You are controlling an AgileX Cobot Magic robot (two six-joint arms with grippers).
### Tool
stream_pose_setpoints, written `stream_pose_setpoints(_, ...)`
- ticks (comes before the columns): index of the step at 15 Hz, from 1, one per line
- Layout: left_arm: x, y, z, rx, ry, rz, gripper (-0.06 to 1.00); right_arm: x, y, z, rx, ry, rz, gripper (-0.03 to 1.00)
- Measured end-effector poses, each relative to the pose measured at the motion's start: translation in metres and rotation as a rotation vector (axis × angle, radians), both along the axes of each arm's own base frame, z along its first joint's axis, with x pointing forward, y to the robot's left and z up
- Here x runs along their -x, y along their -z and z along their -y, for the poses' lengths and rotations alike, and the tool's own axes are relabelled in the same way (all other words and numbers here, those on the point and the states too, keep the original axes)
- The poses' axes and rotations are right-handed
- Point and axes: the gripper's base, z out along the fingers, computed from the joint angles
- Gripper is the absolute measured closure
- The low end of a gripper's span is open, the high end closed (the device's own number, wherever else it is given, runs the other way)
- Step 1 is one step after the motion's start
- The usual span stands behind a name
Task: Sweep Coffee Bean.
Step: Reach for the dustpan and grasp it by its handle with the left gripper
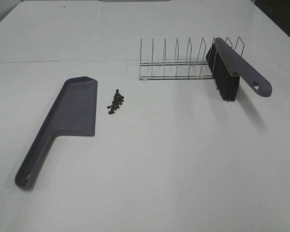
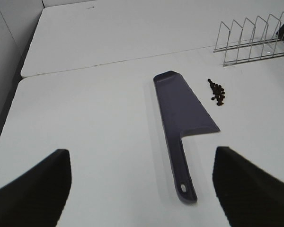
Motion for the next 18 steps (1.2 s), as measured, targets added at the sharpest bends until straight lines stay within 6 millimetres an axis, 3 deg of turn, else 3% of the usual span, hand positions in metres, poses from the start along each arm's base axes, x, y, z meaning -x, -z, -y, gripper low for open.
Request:
stream_pose_setpoints(2, -0.028, -0.002, 0.001, 0.007, -0.012, -0.042, 0.19, 0.0, 0.0, 0.0, 0.0, 0.0, 0.0, 0.11)
stream_pose_setpoints(3, -0.066, -0.002, 0.004, 0.033, -0.017, -0.15, 0.19, 0.0, 0.0, 0.0, 0.0, 0.0, 0.0, 0.11)
stream_pose_setpoints(6, -0.129, -0.003, 0.007, 0.041, -0.023, -0.322, 0.19, 0.0, 0.0, 0.0, 0.0, 0.0, 0.0, 0.11)
stream_pose_setpoints(8, -0.159, 0.002, 0.01, 0.047, -0.023, -0.401, 0.19, 0.0, 0.0, 0.0, 0.0, 0.0, 0.0, 0.11)
stream_pose_setpoints(12, -0.225, 0.045, 0.031, 0.015, 0.028, -0.606, 0.19, 0.0, 0.0, 0.0, 0.0, 0.0, 0.0, 0.11)
stream_pose_setpoints(16, -0.265, 0.092, 0.057, 0.024, 0.026, -0.786, 0.19, 0.0, 0.0, 0.0, 0.0, 0.0, 0.0, 0.11)
stream_pose_setpoints(18, -0.274, 0.107, 0.062, 0.039, -0.004, -0.843, 0.18, 0.0, 0.0, 0.0, 0.0, 0.0, 0.0, 0.11)
